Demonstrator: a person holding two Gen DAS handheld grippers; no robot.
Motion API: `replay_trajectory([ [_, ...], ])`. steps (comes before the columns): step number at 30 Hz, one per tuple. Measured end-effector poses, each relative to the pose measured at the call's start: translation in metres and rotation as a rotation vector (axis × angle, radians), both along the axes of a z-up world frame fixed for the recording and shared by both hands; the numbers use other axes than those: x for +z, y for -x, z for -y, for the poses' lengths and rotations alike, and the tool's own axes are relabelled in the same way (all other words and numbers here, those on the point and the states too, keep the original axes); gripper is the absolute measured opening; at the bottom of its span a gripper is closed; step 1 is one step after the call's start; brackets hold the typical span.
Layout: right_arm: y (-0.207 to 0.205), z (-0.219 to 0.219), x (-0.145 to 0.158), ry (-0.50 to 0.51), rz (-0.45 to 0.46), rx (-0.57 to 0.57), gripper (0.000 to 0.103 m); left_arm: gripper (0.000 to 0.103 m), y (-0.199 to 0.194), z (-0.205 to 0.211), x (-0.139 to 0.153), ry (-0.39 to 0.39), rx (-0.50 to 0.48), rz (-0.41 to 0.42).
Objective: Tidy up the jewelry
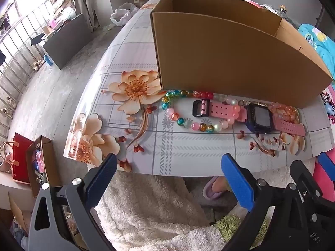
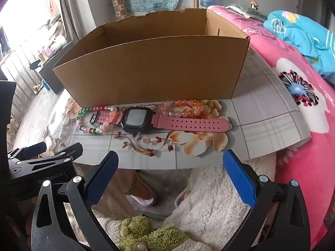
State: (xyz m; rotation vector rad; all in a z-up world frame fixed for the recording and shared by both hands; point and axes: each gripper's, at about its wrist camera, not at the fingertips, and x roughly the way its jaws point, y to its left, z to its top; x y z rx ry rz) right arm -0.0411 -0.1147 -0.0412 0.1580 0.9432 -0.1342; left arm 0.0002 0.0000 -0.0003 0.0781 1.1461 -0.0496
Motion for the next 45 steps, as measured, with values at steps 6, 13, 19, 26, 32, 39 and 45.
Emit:
replay_trajectory([
  [6,0.0,0.0,0.0,-0.009,-0.006,0.002,0.096,0.097,0.003,-0.003,-0.002,0.009,-0.006,0.005],
  [13,0.0,0.0,0.0,-0.01,-0.007,0.002,0.096,0.097,0.0,0.002,-0.002,-0.001,-0.001,-0.009],
  [19,-0.002,0.004,-0.003,-0.01,-0.009,0.003,0.096,0.097,0.002,0.001,-0.007,0.001,-0.006,-0.01],
  [26,-0.003,0.01,0.001,-0.01,-0.009,0.005,0.096,0.097,0.001,-0.001,-0.009,0.012,-0.007,-0.011],
  [32,-0.003,0.009,0.0,-0.006,-0.01,0.004,0.096,0.097,0.0,-0.002,-0.009,0.014,-0.009,-0.013],
  [39,-0.003,0.007,0.001,-0.002,-0.009,0.004,0.096,0.097,0.0,-0.002,-0.009,0.011,-0.008,-0.011],
  [45,-0.003,0.006,0.001,-0.001,-0.01,0.003,0.096,0.097,0.0,-0.002,-0.009,0.01,-0.008,-0.009],
])
